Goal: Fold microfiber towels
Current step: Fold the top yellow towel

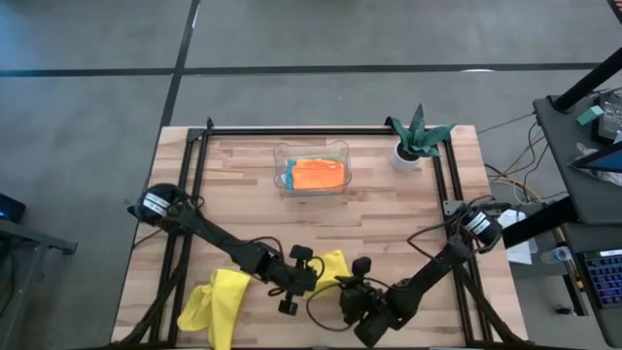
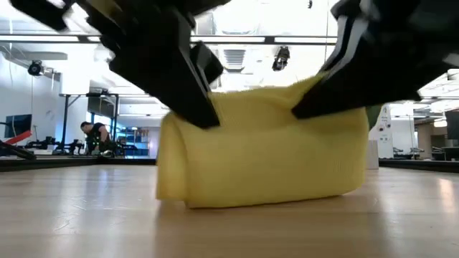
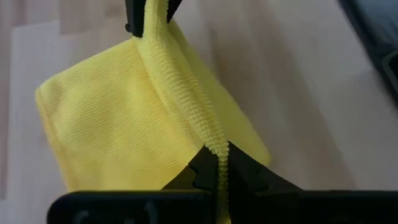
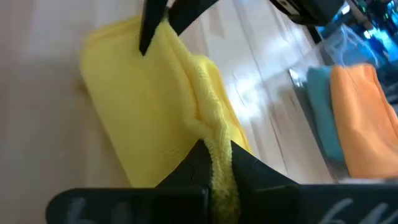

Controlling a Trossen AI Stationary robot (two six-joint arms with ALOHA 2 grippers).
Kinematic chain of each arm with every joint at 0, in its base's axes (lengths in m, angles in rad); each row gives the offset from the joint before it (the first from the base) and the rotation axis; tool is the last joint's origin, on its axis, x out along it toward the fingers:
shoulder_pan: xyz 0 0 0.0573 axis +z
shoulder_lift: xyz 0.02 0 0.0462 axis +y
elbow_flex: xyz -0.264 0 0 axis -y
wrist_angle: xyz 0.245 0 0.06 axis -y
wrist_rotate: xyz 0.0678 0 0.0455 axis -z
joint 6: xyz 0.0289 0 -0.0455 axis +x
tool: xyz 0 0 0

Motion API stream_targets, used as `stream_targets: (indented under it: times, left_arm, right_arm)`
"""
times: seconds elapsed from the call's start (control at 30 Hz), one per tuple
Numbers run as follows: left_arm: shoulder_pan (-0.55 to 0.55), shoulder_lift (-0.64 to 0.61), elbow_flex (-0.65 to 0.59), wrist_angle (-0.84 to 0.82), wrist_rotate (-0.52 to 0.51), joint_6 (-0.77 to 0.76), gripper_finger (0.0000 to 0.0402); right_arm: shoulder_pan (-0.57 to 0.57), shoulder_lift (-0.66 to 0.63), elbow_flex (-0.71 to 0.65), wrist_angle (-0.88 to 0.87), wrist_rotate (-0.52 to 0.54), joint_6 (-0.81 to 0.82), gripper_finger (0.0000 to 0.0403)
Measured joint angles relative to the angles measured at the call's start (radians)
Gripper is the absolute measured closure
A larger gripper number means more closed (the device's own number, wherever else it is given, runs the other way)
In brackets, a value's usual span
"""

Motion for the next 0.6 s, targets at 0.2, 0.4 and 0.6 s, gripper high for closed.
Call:
stream_targets:
  times: [0.2,0.4,0.6]
  left_arm:
    - [0.064,-0.004,-0.067,0.041,0.036,0.0,0.0401]
    - [0.101,-0.017,-0.139,0.095,0.044,-0.009,0.0401]
    - [0.108,-0.017,-0.179,0.135,0.034,-0.034,0.0401]
  right_arm:
    - [-0.044,0.0,-0.014,-0.033,-0.02,0.04,0.0394]
    - [-0.101,0.003,-0.026,-0.029,-0.077,0.049,0.0394]
    - [-0.15,0.004,-0.06,0.02,-0.166,0.05,0.0394]
